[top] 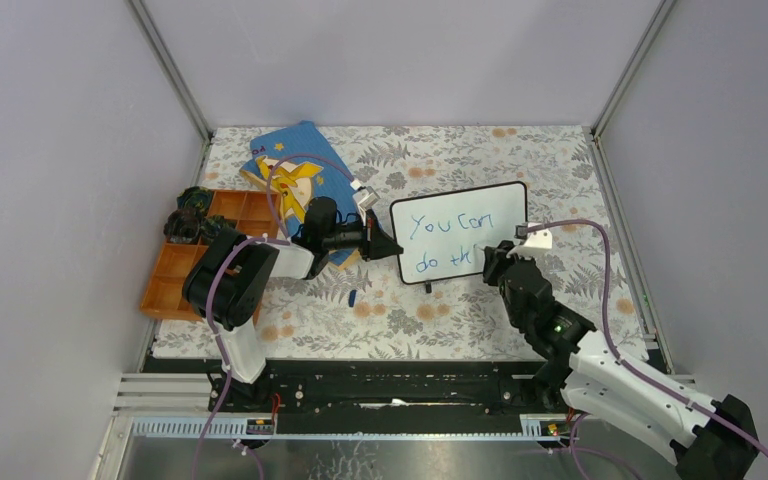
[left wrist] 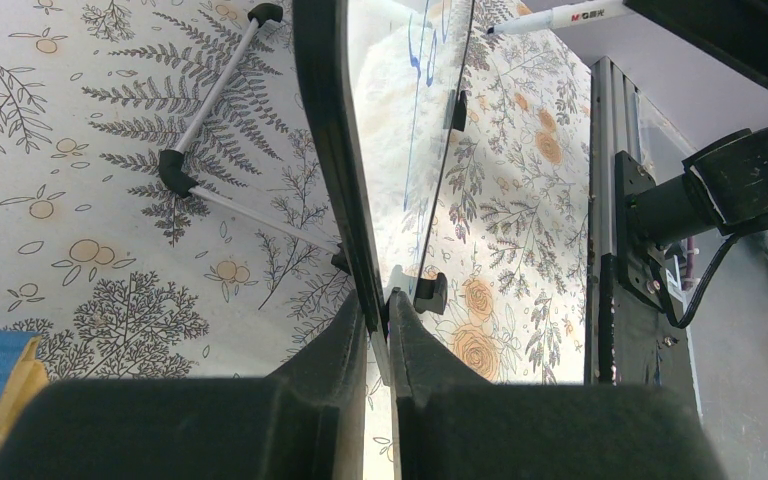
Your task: Write a sentence on the whiteboard
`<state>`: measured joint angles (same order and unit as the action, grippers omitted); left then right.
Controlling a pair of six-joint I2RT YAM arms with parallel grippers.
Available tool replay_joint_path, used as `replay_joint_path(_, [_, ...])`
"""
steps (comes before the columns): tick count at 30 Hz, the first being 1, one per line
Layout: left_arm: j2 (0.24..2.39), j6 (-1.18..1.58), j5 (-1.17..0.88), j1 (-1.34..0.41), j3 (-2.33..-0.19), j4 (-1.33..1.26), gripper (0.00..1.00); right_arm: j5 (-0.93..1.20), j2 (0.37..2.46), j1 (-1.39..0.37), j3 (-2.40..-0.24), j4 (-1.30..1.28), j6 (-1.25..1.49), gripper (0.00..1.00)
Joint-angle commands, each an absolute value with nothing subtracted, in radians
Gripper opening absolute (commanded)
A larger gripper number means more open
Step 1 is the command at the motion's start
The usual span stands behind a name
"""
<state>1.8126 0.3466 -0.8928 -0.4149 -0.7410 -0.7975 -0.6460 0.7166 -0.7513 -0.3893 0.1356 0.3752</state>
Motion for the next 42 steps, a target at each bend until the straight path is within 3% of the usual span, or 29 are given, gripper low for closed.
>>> replay_joint_path(1, [1.842,0.27,-0.859,-0.448,-0.729,-0.664,0.0,-0.64,0.682,-0.742,-0.404,0.096,0.388,0.0])
replay_joint_path(42, [1.844,0.267,-0.857,-0.448,-0.728,-0.661,0.0,-0.664,0.776,-0.742,-0.364,0.142,0.4,0.0])
